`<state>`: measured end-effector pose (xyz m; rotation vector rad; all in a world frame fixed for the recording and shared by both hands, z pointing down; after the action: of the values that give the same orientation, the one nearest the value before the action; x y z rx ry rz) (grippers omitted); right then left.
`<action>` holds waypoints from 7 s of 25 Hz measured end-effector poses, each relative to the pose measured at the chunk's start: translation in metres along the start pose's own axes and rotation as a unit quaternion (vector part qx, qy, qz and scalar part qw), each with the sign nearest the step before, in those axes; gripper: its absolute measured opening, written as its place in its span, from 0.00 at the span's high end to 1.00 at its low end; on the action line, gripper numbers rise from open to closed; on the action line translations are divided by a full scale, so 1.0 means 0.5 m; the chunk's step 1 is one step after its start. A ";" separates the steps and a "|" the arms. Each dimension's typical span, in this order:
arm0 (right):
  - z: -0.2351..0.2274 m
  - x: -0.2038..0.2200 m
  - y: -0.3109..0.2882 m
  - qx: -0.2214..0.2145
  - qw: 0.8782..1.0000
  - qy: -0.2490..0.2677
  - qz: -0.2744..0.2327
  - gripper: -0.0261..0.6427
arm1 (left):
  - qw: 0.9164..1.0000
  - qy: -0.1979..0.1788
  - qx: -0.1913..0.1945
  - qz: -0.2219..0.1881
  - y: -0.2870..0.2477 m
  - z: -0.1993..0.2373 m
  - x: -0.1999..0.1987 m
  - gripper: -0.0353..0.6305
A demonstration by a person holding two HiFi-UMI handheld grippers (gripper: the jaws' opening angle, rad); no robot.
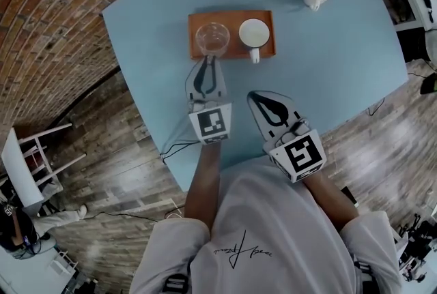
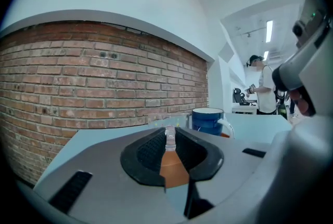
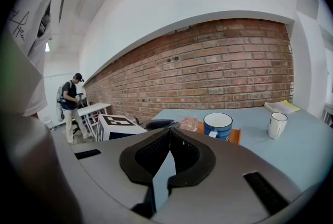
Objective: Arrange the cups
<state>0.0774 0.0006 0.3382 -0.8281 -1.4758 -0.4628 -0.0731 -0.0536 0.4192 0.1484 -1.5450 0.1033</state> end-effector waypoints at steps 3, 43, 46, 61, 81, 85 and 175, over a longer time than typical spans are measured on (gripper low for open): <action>-0.007 0.005 -0.001 0.000 1.000 -0.002 0.003 0.93 | 1.000 -0.006 -0.011 -0.003 -0.012 -0.002 0.007 0.86; -0.038 0.035 -0.002 0.015 0.999 -0.013 0.036 0.93 | 0.996 -0.048 -0.069 -0.001 -0.037 -0.033 0.066 0.86; -0.039 0.036 -0.002 0.017 0.999 -0.015 0.038 0.93 | 0.996 -0.034 -0.080 0.008 -0.031 -0.039 0.079 0.86; -0.037 0.037 -0.005 0.015 0.999 -0.015 0.038 0.93 | 0.996 -0.031 -0.084 0.006 -0.031 -0.038 0.084 0.86; -0.031 0.031 -0.002 0.016 0.999 -0.019 0.028 0.93 | 0.997 -0.030 -0.065 0.026 -0.005 -0.027 0.079 0.77; -0.026 0.027 -0.001 0.014 1.000 -0.020 0.019 0.93 | 0.998 -0.043 -0.048 0.018 0.009 -0.016 0.071 0.76; 0.078 -0.101 0.118 -0.113 0.992 -0.013 -0.050 0.93 | 0.987 0.077 0.143 -0.002 0.208 -0.078 -0.234 0.93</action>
<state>0.0900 0.0567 0.2730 -0.9427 -1.5112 -0.7067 -0.0539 0.0582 0.3047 0.3626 -1.3685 0.3268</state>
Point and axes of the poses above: the fingertips, and each gripper's own axes: y backward along the fingers, z to its left, x out of its underside, the point moved 8 cm from there along y, backward along the fingers, and after that the axes turned 11 degrees about -z, right-handed, at the moved point
